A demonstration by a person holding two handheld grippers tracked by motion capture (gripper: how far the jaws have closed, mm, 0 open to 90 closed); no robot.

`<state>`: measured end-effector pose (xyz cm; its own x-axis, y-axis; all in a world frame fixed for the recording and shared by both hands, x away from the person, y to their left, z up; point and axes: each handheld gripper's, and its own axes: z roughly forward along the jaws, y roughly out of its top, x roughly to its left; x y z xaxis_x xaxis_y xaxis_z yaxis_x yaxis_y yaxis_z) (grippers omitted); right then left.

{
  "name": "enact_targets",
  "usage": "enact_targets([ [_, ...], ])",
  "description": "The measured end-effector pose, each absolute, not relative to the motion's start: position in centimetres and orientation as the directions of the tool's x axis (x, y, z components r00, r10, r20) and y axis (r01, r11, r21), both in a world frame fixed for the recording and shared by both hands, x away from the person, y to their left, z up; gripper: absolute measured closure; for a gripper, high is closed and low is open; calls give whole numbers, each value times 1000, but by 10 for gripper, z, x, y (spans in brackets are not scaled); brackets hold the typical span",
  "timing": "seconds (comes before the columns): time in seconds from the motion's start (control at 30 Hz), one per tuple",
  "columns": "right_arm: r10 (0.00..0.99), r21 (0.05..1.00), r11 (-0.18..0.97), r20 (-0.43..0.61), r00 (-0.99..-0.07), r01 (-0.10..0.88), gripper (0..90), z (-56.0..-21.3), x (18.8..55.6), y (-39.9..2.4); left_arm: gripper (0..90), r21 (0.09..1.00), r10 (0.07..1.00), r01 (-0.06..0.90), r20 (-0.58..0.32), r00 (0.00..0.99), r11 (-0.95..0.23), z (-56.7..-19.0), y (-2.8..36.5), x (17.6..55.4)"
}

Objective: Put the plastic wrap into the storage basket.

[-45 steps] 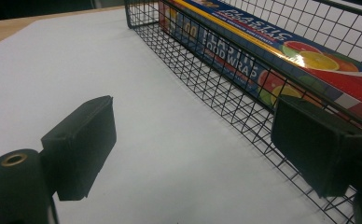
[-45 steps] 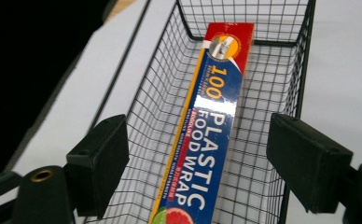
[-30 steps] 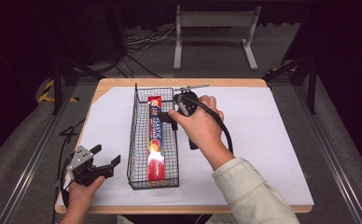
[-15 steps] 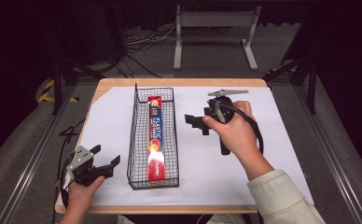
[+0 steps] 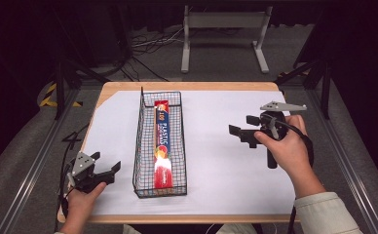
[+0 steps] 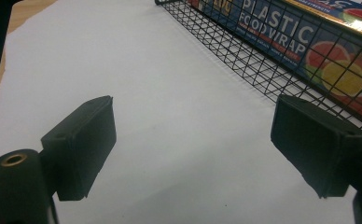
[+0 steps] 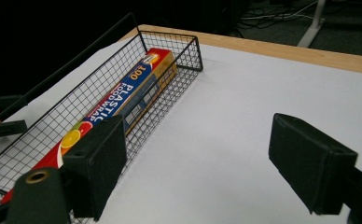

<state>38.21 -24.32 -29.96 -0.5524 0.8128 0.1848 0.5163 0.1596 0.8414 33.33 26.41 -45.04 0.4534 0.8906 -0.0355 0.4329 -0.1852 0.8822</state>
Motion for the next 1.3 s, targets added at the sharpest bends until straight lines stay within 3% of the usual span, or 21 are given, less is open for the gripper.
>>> enact_targets([
  [0.7,815,901,227,32,-579,370,201,-368,363,-308,145,872,871,444,-43,490,-206,-451,266,324],
  [1.3,798,896,262,7,-603,357,187,-416,351,-329,144,870,878,452,-48,476,-197,-451,272,314],
])
